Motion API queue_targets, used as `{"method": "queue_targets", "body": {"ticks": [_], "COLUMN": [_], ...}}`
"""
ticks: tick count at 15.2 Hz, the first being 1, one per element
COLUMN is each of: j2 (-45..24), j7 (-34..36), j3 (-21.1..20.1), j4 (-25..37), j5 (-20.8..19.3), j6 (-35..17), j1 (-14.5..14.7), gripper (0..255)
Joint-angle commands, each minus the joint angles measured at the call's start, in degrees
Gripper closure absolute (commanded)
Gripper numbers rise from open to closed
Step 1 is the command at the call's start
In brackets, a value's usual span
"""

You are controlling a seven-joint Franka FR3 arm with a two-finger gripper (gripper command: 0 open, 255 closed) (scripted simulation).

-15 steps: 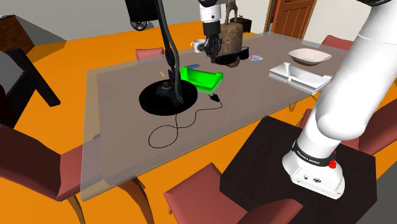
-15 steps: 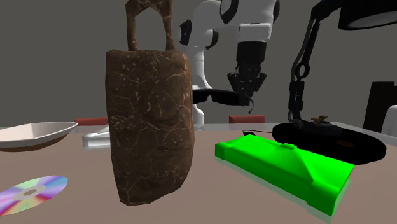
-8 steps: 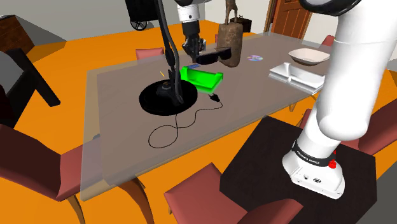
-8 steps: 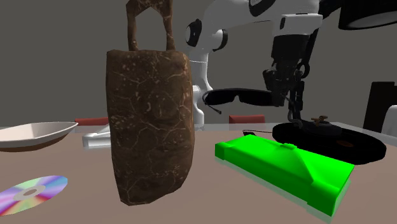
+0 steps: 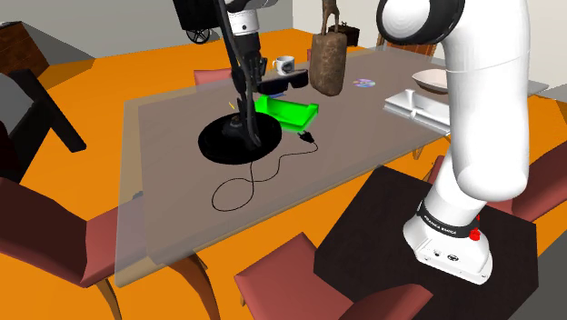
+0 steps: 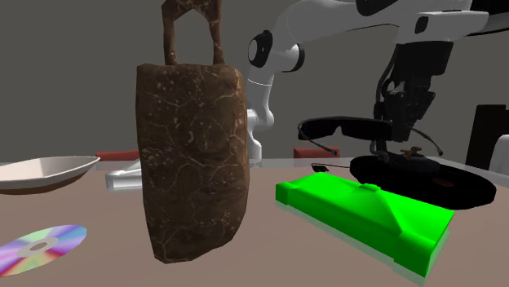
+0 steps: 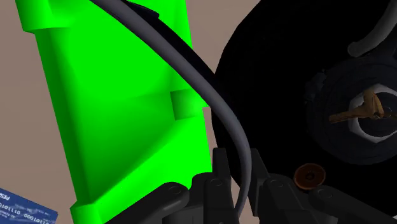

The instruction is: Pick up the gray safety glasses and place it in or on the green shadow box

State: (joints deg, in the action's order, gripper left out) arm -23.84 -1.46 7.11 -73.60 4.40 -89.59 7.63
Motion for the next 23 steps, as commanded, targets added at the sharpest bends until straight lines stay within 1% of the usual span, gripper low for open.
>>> {"method": "queue_targets", "body": {"ticks": [1,13,21,22,23], "j2": [-0.53,-0.92,-0.92,-0.99,-1.03], "j7": [0.08,-0.33,-0.35,-0.35,-0.32], "j3": [-0.10,-0.10,-0.02,-0.02,-0.03], "j4": [-0.97,-10.14,-10.14,-10.07,-10.17], "j5": [0.04,0.22,0.25,0.25,0.26], "j6": [-1.42,-10.96,-10.96,-10.95,-11.09], "j1": [0.15,0.50,0.56,0.56,0.58], "gripper": [255,255,255,0,0]}}
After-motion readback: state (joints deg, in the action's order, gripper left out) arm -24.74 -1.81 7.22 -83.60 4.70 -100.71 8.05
